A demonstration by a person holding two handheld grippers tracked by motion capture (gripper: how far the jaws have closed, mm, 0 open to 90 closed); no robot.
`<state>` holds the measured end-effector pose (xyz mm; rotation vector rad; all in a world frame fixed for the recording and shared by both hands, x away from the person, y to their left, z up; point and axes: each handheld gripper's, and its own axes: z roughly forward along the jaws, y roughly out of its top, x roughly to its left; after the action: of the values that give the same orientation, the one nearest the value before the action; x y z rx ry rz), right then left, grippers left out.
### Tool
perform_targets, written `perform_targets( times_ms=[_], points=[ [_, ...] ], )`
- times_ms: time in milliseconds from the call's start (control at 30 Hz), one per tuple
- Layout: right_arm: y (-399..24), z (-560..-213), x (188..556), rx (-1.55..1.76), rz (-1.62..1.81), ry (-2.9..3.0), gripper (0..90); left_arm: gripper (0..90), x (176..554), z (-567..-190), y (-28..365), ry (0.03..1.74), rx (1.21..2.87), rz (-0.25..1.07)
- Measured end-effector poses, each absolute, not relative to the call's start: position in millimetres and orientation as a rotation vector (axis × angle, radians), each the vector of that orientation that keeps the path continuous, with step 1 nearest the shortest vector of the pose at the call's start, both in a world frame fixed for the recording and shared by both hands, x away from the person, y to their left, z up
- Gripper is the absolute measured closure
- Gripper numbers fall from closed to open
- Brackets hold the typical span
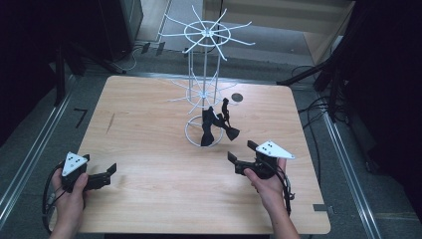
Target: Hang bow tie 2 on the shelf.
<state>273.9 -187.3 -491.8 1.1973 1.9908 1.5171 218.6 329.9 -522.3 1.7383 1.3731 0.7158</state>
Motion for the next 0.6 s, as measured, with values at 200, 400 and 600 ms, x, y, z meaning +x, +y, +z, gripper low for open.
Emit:
perform_targets(
  times_ms=[200,400,600],
  points=[
    [-200.5,-496.1,270.7,1.206,1.508,1.981,8.6,0.0,218.3,-522.2,330.0,1.372,1.741,0.712],
    [-213.3,-501.2,267.5,1.228,1.500,1.985,6.5,0.0,219.3,-522.4,329.1,1.373,1.757,0.707],
    [-228.1,-506.6,265.9,1.269,1.513,1.964,6.0,0.0,219.3,-522.2,331.6,1.363,1.747,0.679]
  ],
)
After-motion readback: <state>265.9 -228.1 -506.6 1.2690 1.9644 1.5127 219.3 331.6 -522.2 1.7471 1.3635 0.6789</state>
